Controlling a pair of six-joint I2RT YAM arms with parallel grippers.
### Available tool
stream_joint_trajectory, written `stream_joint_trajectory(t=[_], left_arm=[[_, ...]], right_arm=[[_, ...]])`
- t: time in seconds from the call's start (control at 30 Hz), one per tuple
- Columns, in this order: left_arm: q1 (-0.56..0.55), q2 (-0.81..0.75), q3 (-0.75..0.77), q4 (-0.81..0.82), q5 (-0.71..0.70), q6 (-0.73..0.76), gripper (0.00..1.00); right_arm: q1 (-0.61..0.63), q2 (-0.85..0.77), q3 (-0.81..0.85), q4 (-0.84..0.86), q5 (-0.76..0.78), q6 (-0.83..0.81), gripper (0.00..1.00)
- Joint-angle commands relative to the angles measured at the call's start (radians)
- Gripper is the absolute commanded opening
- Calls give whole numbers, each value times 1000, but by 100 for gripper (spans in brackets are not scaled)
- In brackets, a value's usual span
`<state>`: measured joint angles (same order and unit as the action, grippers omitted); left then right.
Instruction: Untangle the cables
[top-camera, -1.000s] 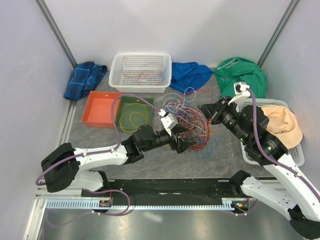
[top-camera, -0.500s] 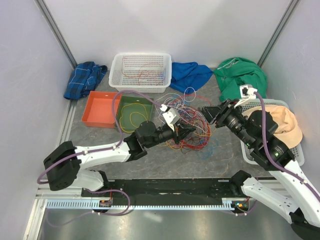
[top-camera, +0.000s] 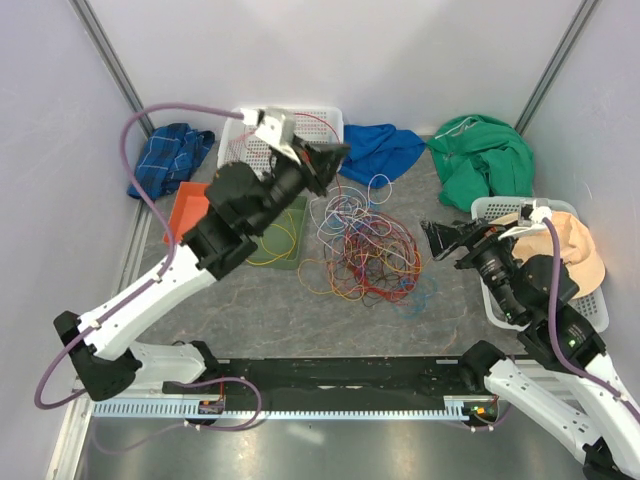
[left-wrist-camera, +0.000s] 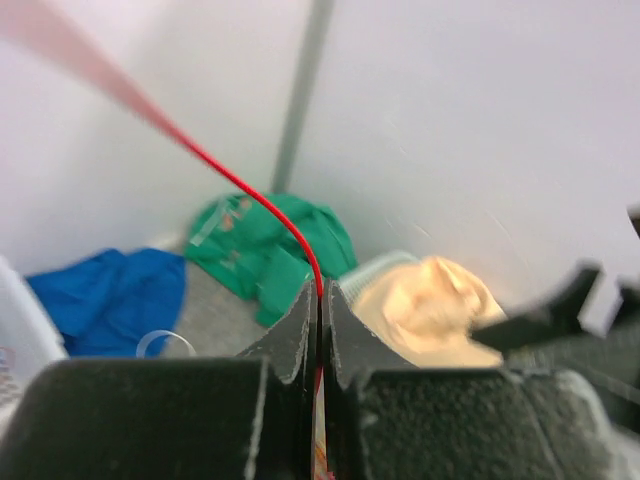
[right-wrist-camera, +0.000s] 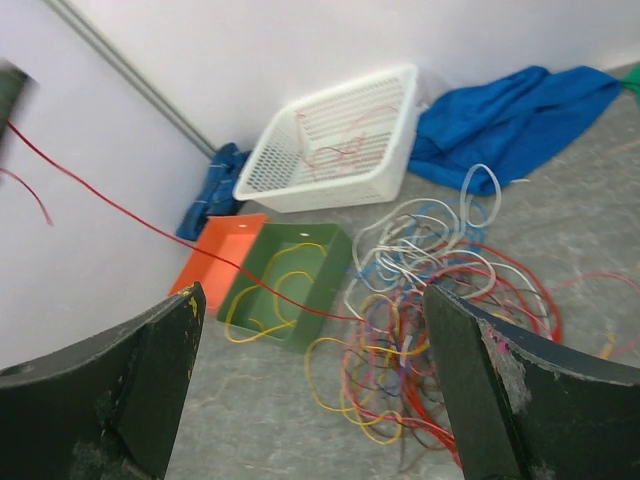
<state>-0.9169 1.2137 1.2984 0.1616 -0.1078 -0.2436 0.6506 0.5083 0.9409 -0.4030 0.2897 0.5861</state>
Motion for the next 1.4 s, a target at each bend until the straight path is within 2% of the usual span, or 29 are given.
stream_joint_trajectory(t=[0.0,0.13,0.37,0.63,1.0,1.37], left_arm=[[111,75,180,-132,-27,-59,2],[213,148,344,-155,6,-108,2],[217,239,616,-208,88,-114,2],[217,302,820,-252,141,-154,2],[216,302,842,-266,180,-178,2],[216,285,817,-267,189,-184,2]], right_arm=[[1,-27,-48,-5,71,-46,98],[3,-37,-100,1,68,-65,98],[1,9,-250,108,-21,-62,98],[3,117,-346,366,-175,-51,98],[4,332,-286,668,-282,15,96],[9,460,-269,848,-365,83,95]])
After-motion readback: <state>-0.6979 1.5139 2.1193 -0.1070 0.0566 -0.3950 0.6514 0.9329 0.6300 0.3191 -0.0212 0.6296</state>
